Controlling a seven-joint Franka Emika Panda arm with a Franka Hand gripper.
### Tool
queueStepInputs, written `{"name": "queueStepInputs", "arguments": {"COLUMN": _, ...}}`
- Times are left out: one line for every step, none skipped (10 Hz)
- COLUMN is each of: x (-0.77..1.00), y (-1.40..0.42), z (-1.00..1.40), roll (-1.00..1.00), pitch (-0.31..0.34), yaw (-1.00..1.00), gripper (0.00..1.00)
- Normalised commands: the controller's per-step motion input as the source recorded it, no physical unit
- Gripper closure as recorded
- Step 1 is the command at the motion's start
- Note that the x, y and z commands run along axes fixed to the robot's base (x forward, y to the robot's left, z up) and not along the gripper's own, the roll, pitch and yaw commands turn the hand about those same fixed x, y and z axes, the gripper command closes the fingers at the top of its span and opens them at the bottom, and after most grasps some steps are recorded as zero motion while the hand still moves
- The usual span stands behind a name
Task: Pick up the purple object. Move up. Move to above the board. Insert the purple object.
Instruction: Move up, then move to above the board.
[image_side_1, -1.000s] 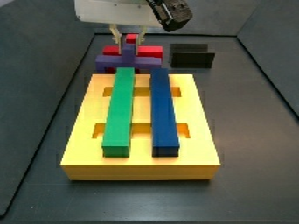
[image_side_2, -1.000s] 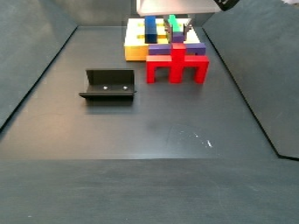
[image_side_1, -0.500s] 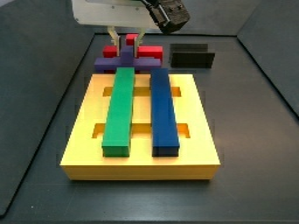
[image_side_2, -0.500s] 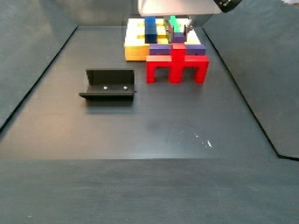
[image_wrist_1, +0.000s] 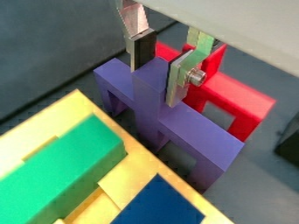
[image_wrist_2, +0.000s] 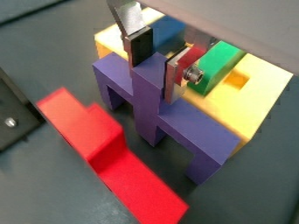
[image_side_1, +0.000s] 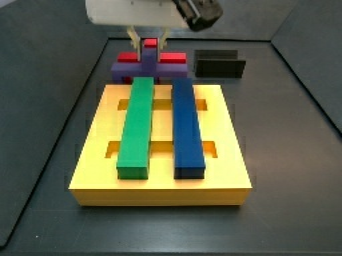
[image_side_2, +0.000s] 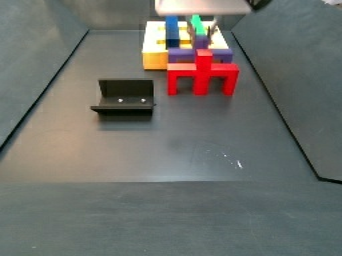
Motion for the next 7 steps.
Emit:
{"name": "queueStepInputs", "arguments": {"x": -0.09, "y": -0.07, "z": 0.70, "roll": -0.01, "pitch": 0.033, "yaw": 0.00, "gripper": 1.00}}
{"name": "queueStepInputs", "arguments": {"x": -0.05, "y": -0.02, "z": 0.32, "roll": -0.04, "pitch": 0.011, "yaw": 0.00, "gripper": 1.00}}
{"name": "queueStepInputs", "arguments": {"x": 0.00, "y": 0.00, "z": 1.40, "roll": 0.00, "pitch": 0.000, "yaw": 0.00, "gripper": 1.00}}
{"name": "queueStepInputs", "arguments": {"x": -0.02, "y": 0.00, "z": 1.40, "roll": 0.00, "pitch": 0.039, "yaw": 0.00, "gripper": 1.00}}
{"name": "queueStepInputs", "arguments": {"x": -0.05, "y": 0.00, "z": 1.40, "roll": -0.02, "pitch": 0.048, "yaw": 0.00, "gripper": 1.00}}
{"name": "queueStepInputs", "arguments": {"x": 0.03, "y": 0.01, "z": 1.40, "roll": -0.06, "pitch": 0.030, "yaw": -0.01, "gripper": 1.00}}
{"name": "queueStepInputs", "arguments": {"x": 0.05, "y": 0.00, "z": 0.96, "roll": -0.05, "pitch": 0.066, "yaw": -0.01, "gripper": 1.00}}
